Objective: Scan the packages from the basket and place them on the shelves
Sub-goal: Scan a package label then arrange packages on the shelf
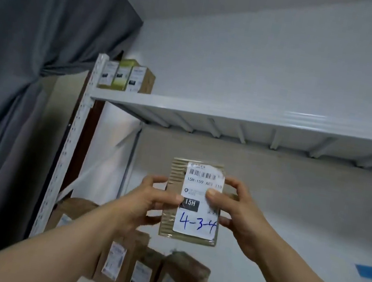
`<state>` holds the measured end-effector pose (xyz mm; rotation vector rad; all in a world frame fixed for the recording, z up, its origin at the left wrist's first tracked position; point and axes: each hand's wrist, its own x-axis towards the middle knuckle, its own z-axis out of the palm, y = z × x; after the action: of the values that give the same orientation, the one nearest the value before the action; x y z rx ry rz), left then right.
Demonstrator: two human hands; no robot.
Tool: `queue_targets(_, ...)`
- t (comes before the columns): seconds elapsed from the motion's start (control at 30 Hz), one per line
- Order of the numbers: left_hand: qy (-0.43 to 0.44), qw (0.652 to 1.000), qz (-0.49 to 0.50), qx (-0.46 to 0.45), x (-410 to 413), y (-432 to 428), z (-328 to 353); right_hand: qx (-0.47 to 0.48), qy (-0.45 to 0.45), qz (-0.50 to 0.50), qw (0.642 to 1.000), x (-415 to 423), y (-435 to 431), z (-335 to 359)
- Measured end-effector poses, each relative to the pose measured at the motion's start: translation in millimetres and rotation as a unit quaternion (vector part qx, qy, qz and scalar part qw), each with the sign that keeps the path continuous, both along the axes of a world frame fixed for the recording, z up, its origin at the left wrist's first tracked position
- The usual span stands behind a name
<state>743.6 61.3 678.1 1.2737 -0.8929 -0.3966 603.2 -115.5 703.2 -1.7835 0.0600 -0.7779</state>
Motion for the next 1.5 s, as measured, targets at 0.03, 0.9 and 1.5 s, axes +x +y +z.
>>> queue_targets(0.03,-0.001,1.000,0.012,-0.026,8,0,16,-0.023,-0.012,0.003,1.000,8,5,14)
queue_targets(0.9,-0.225,0.928,0.218,-0.203,233,5,259,-0.283,-0.264,-0.166,0.907,296,32,247)
queue_targets(1.5,-0.418,0.835,0.358,-0.016,392,-48,308,-0.380,-0.092,-0.450,0.803,420,7,306)
